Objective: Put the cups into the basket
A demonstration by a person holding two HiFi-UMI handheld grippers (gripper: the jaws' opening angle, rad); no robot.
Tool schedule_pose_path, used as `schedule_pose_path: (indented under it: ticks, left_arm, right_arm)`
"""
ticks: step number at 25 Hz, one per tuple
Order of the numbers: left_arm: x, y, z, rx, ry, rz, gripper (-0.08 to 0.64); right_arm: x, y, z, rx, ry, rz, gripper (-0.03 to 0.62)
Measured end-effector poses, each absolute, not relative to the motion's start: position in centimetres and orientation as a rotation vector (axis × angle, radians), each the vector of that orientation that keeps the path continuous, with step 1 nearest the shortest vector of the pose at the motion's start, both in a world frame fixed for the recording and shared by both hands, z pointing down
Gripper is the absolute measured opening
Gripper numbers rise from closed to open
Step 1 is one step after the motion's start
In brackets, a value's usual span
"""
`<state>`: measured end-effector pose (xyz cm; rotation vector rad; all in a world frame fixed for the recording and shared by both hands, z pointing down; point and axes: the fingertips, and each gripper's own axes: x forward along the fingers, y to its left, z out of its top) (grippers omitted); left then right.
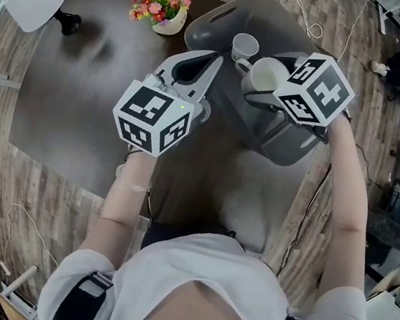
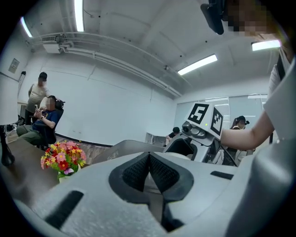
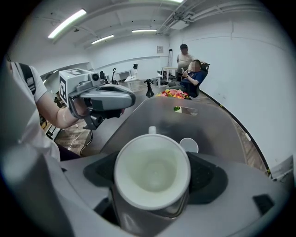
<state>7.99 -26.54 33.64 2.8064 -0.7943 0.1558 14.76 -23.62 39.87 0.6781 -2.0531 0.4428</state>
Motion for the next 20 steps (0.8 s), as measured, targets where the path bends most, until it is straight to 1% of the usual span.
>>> schedule_pose_path:
  ticks: [14,20]
  left_arm:
    - [5.7,-27.6,36.3,2.767,-0.881,0.099,0.011]
    - [5.2,-28.3,36.0,2.768,-0.864,0.065,0.011]
  right_arm:
    - [12.6,-27.3,46.6,0.657,-2.015,0.478,0.413]
    - [10.8,-28.8,49.0,0.649,-2.008,0.462,0.413]
